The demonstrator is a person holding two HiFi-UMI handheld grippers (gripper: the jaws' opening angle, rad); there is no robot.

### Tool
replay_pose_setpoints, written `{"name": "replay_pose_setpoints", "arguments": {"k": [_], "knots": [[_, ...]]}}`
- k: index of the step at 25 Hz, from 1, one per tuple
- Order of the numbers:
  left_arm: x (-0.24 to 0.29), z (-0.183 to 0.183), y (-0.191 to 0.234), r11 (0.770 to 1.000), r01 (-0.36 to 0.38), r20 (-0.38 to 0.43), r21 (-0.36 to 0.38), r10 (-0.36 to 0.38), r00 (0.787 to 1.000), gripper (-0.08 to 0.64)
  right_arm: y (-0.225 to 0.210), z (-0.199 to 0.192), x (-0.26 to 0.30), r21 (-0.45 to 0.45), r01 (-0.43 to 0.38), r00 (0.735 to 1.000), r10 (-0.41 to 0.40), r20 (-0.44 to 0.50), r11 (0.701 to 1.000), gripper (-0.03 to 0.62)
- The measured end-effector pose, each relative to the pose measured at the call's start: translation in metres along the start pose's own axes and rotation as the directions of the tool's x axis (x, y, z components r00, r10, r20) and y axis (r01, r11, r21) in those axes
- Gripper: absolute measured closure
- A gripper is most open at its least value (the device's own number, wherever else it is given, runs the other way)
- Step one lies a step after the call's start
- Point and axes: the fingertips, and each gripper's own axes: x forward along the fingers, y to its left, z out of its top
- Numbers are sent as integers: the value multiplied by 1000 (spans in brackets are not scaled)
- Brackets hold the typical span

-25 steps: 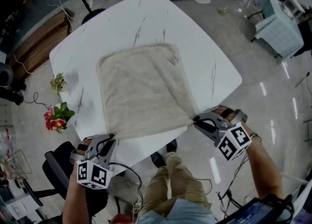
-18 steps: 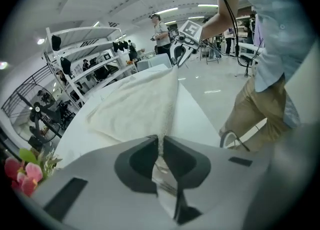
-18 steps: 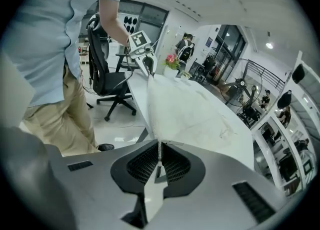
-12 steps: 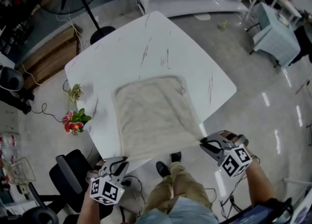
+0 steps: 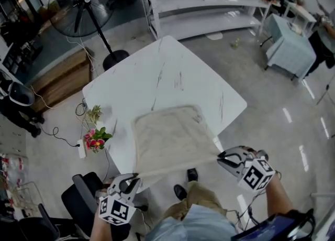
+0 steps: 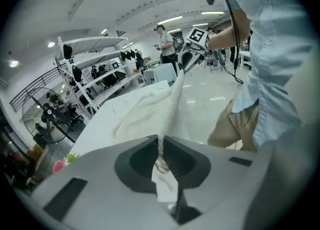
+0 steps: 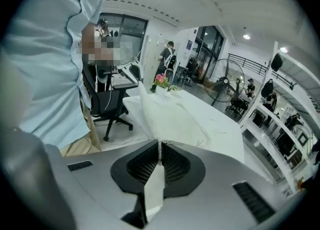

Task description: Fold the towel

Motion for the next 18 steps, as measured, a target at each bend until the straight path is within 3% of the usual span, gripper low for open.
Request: {"name": "replay_pose_setpoints", "arguments": {"k": [7,18], "knots": [[4,29,68,997,-33,43,-65,36,998,523,-64,26,0,106,43,994,-53,94,993,558],[60,34,153,985,-47,-6,-165,46,999,523,-164,22,47,216,18,996,-37,85,976,557]]}}
